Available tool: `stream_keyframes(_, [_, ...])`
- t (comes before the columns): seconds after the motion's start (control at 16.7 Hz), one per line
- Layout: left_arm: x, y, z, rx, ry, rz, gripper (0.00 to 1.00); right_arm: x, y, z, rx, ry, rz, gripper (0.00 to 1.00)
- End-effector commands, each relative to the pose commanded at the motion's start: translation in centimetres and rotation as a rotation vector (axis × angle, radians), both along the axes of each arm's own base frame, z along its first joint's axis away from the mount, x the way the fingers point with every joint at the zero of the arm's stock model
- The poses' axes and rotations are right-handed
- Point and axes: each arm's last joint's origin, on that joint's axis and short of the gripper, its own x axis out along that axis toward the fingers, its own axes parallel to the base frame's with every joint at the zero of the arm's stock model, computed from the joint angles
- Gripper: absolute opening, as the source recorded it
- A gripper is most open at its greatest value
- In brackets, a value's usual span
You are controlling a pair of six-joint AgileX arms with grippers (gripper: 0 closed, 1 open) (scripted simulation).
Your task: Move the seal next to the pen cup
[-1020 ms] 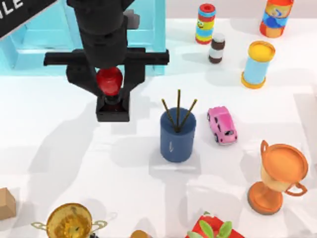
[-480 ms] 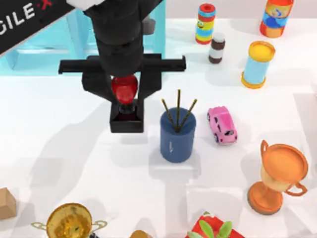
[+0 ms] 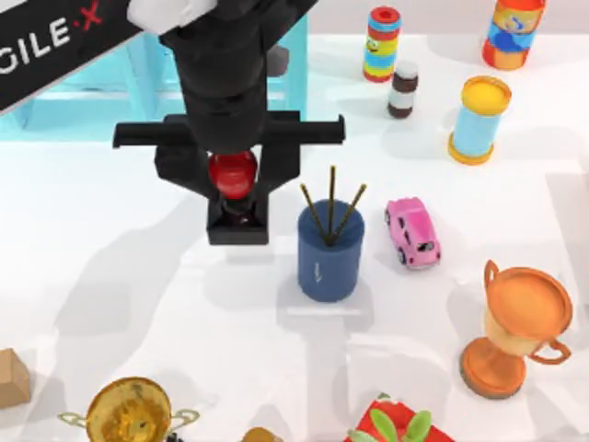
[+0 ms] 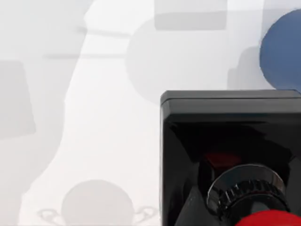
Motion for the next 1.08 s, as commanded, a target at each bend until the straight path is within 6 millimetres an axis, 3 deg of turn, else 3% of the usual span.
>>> stream_keyframes(0.78, [0.0, 0.0, 0.0, 0.0, 0.0, 0.0, 0.98, 0.0, 0.0, 0.0, 0.0, 0.0, 0.0, 1.0])
stream_keyframes(1.08, [0.0, 0.0, 0.0, 0.0, 0.0, 0.0, 1.0, 0.0, 0.0, 0.0, 0.0, 0.0, 0.0, 1.0])
